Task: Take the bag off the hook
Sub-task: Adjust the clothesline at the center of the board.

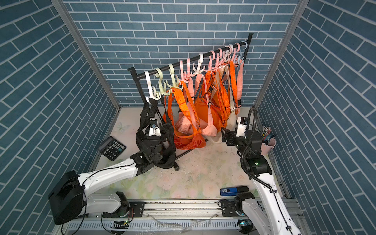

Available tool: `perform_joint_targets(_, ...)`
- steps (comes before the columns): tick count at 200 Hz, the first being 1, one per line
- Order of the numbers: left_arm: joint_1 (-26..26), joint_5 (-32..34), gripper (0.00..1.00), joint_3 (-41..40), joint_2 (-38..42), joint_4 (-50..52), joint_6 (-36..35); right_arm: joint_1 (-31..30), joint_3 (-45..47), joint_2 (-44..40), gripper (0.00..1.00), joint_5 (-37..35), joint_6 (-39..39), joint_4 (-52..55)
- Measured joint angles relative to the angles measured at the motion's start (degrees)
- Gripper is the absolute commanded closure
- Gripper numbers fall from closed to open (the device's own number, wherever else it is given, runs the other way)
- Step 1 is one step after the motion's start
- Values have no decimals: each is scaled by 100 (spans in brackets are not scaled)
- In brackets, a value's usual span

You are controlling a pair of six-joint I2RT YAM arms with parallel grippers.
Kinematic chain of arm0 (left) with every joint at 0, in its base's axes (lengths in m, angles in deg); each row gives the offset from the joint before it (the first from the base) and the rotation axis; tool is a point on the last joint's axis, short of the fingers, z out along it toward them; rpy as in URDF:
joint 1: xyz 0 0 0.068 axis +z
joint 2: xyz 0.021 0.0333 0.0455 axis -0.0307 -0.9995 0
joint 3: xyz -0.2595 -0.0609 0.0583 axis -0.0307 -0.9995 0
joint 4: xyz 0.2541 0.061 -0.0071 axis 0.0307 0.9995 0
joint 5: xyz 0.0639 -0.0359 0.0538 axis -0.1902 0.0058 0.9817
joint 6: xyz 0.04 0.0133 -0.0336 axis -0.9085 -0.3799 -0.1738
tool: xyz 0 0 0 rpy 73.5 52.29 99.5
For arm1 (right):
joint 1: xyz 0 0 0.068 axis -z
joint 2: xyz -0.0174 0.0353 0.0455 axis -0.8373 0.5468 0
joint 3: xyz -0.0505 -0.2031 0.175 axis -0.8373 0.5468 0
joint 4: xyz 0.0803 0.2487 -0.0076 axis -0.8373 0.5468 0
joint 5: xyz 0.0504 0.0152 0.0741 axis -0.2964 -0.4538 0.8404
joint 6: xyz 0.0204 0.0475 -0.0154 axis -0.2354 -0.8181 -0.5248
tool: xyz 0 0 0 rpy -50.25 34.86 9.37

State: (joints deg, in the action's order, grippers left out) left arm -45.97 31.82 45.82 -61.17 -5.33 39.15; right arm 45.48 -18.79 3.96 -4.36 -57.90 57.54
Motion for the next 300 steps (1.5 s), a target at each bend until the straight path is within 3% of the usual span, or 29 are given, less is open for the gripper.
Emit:
perform_joint_targets(25,87,-42,70,0,-24,-68,-33,0,0,13,15,2,0,0)
perform_joint_targets(50,181,-214,75,-2,-90,-278,-37,0,0,28,15,7,0,0)
perform_joint_targets(60,227,-293,82,-2,-107,-319,-33,0,0,28,15,11,0,0)
perform_joint_targets(74,310,-396,93,9,-144,-525,435,0,0,28,15,20,0,0)
perform_joint_targets(89,468,-490,97,92,-184,-466,496,0,0,28,15,20,0,0)
perform_joint_targets(166,1523,-1947,100,136,35,208,992,0,-44,105,15,61,-2,15)
perform_joint_targets(238,3182,-4660,100,479,-26,684,866,0,-186,219,15,61,-4,13)
perform_joint_targets(300,4192,-6575,100,1386,-990,667,741,-4,-240,374,15,63,-4,7)
